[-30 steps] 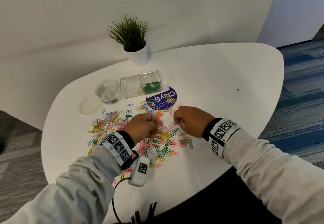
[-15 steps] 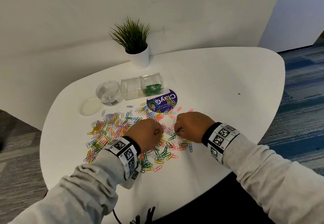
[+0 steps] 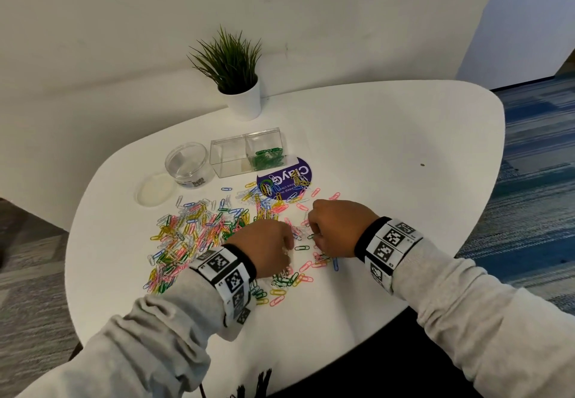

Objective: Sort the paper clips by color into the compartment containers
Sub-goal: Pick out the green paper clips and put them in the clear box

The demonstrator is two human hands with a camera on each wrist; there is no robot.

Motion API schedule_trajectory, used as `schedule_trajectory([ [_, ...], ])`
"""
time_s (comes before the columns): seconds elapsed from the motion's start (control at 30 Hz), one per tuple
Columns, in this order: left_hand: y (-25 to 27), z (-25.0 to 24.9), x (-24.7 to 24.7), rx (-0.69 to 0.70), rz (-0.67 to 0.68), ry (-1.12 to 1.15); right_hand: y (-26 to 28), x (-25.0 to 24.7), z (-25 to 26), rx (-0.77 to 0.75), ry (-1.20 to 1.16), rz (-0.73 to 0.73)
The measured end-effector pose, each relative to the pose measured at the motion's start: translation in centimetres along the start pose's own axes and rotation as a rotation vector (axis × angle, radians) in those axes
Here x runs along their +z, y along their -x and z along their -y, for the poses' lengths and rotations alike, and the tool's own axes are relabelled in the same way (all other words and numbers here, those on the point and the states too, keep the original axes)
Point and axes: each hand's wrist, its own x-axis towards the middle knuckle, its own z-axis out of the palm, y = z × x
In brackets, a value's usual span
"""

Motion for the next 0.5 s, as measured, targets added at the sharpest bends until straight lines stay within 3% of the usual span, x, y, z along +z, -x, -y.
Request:
schedule_trajectory([
  [0.17, -0.2, -0.5, 0.2, 0.053, -0.076, -0.028, -0.1, 0.0, 0.3, -0.003, 0.039, 0.002],
  [0.37, -0.7, -1.7, 1.1, 0.238, -0.127, -0.385, -0.3, -0.1, 0.6, 0.042, 0.028, 0.022],
  [0.5, -0.8, -1.4, 0.5, 0.211, -0.118, -0.322, -0.4, -0.1, 0.3, 0.051, -0.039, -0.027],
])
